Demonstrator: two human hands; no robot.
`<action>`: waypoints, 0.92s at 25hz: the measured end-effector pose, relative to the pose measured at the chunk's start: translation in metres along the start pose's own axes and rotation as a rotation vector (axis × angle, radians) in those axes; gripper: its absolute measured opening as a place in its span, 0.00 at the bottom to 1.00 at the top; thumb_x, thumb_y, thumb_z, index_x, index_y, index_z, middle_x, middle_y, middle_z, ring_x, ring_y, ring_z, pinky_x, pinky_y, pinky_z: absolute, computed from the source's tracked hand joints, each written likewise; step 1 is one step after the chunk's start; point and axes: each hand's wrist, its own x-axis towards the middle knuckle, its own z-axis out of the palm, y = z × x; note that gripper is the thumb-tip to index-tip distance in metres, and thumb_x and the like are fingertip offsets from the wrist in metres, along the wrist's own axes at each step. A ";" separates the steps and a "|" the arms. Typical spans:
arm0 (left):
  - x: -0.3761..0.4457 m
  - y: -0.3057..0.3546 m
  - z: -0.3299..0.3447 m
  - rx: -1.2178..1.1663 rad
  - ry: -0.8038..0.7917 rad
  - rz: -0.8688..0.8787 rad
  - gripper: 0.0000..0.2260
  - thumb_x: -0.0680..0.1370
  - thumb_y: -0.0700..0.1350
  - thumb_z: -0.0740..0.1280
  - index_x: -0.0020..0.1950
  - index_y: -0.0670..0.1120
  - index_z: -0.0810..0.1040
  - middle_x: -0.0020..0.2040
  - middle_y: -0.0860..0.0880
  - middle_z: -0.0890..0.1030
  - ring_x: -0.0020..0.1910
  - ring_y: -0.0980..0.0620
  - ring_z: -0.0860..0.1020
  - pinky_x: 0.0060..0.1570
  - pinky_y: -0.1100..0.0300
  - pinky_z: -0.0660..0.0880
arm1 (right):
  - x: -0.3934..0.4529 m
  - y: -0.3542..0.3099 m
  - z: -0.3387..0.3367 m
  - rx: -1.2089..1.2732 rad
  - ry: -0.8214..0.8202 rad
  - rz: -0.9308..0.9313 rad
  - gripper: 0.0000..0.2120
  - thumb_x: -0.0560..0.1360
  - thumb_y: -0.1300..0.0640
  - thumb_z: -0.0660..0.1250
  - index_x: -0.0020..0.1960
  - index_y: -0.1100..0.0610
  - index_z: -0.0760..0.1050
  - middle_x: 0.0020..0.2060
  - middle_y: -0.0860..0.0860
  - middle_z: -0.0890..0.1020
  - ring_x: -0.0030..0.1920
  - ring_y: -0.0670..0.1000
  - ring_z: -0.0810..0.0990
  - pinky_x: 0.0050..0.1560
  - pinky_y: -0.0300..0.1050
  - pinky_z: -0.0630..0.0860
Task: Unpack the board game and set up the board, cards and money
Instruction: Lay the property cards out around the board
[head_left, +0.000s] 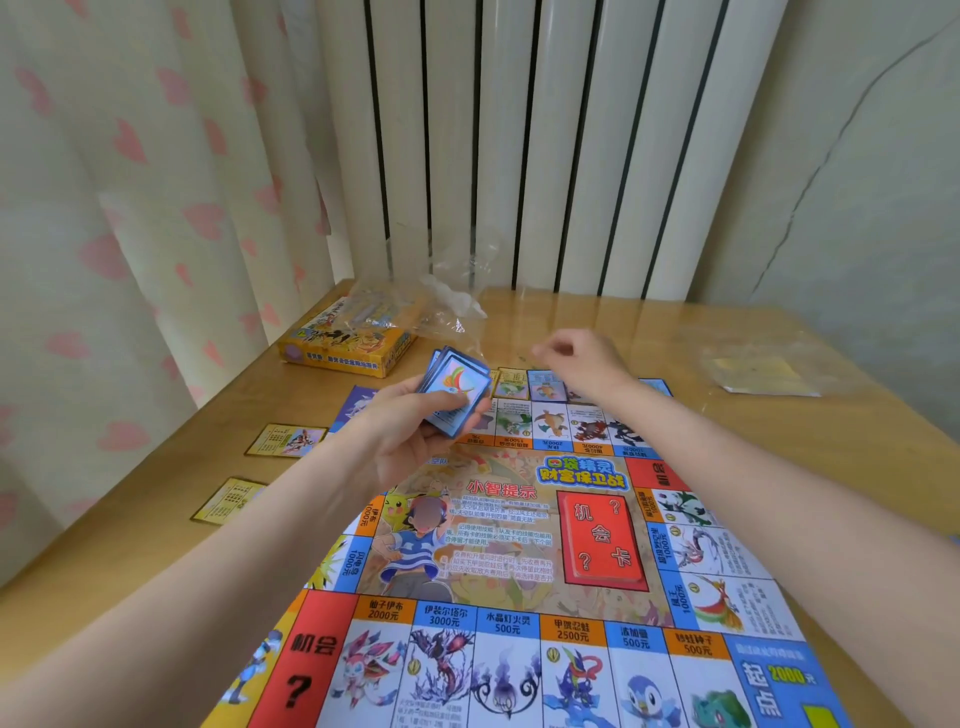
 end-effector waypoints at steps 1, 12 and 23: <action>-0.003 -0.002 0.001 -0.014 -0.011 -0.009 0.08 0.78 0.33 0.62 0.55 0.40 0.75 0.44 0.40 0.83 0.38 0.50 0.83 0.35 0.62 0.80 | -0.010 -0.011 -0.004 0.153 -0.087 -0.004 0.16 0.79 0.50 0.60 0.56 0.60 0.77 0.49 0.52 0.80 0.53 0.52 0.78 0.45 0.39 0.74; -0.056 -0.013 0.055 0.050 -0.126 0.068 0.10 0.79 0.33 0.59 0.51 0.44 0.76 0.44 0.45 0.81 0.36 0.53 0.81 0.34 0.65 0.79 | -0.104 -0.039 -0.055 0.313 -0.116 0.000 0.06 0.69 0.60 0.74 0.35 0.57 0.78 0.31 0.53 0.81 0.31 0.46 0.78 0.33 0.36 0.71; -0.105 -0.057 0.118 0.060 -0.219 -0.118 0.08 0.82 0.37 0.55 0.59 0.38 0.69 0.45 0.39 0.81 0.41 0.48 0.82 0.37 0.59 0.80 | -0.197 0.048 -0.153 -0.115 -0.286 0.175 0.13 0.73 0.64 0.69 0.57 0.58 0.78 0.41 0.49 0.80 0.39 0.44 0.76 0.38 0.29 0.71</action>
